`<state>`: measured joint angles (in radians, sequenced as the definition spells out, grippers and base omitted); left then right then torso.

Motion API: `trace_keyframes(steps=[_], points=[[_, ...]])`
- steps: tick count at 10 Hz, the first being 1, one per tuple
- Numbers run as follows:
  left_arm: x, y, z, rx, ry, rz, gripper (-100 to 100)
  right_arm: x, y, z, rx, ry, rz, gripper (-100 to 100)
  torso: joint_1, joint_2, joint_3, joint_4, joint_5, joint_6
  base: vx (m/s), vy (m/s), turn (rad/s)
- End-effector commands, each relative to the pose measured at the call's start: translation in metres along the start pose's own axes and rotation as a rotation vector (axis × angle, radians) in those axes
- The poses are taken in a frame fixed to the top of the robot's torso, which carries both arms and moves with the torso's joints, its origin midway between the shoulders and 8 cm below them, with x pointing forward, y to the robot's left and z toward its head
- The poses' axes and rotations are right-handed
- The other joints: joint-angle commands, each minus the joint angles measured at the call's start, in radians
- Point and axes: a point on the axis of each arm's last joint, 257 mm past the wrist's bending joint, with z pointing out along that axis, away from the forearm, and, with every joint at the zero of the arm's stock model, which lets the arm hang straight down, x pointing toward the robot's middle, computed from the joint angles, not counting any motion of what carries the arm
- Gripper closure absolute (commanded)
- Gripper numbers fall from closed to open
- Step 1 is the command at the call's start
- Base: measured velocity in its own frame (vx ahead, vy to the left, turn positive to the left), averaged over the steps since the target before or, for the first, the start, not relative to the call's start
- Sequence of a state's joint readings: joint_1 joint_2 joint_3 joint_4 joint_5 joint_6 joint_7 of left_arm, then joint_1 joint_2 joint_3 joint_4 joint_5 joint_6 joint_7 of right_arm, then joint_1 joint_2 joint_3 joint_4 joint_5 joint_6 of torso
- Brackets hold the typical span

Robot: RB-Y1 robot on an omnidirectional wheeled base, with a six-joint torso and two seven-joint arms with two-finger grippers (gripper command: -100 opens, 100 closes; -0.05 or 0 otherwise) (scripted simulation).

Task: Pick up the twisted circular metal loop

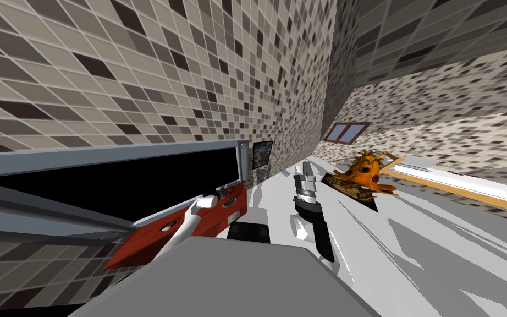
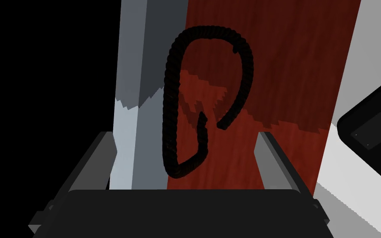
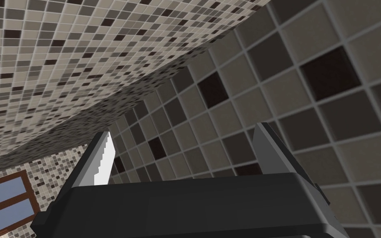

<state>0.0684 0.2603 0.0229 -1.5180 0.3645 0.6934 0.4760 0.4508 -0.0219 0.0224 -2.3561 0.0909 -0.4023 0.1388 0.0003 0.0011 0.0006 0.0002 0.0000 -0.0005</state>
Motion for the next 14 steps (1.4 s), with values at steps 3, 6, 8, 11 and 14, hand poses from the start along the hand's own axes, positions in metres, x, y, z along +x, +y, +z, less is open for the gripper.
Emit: trace_keyframes(steps=[3, 6, 8, 11, 14], points=[[-0.001, -0.008, 0.018, -0.01, 0.0, 0.001, -100, 0.0, 0.0, 0.0, 0.0, 0.0, 0.0, 0, -0.001, 0.002, 0.001, 0.001, 0.0, 0.0, -0.051, -0.011, -0.019], [0.013, -0.03, 0.029, 0.012, 0.025, 0.01, -100, 0.0, 0.0, 0.0, 0.0, 0.0, 0.0, 0, 0.0, 0.001, 0.001, 0.0, 0.0, 0.0, -0.044, -0.007, -0.018], [0.014, -0.042, 0.039, 0.022, 0.031, 0.01, -100, 0.0, 0.0, 0.0, 0.0, 0.0, 0.0, 0, 0.0, 0.002, 0.001, 0.0, 0.0, 0.0, -0.055, -0.015, -0.016], [0.0, -0.031, 0.048, -0.012, -0.003, -0.002, -100, 0.0, 0.0, 0.0, 0.0, 0.0, 0.0, 0, 0.0, 0.002, 0.001, 0.0, 0.0, 0.0, -0.036, -0.007, -0.005], [0.001, -0.046, 0.06, -0.007, -0.008, -0.006, -100, 0.0, 0.0, 0.0, 0.0, 0.0, 0.0, 0, -0.001, 0.003, 0.001, 0.001, 0.0, 0.0, -0.053, -0.013, -0.019]])
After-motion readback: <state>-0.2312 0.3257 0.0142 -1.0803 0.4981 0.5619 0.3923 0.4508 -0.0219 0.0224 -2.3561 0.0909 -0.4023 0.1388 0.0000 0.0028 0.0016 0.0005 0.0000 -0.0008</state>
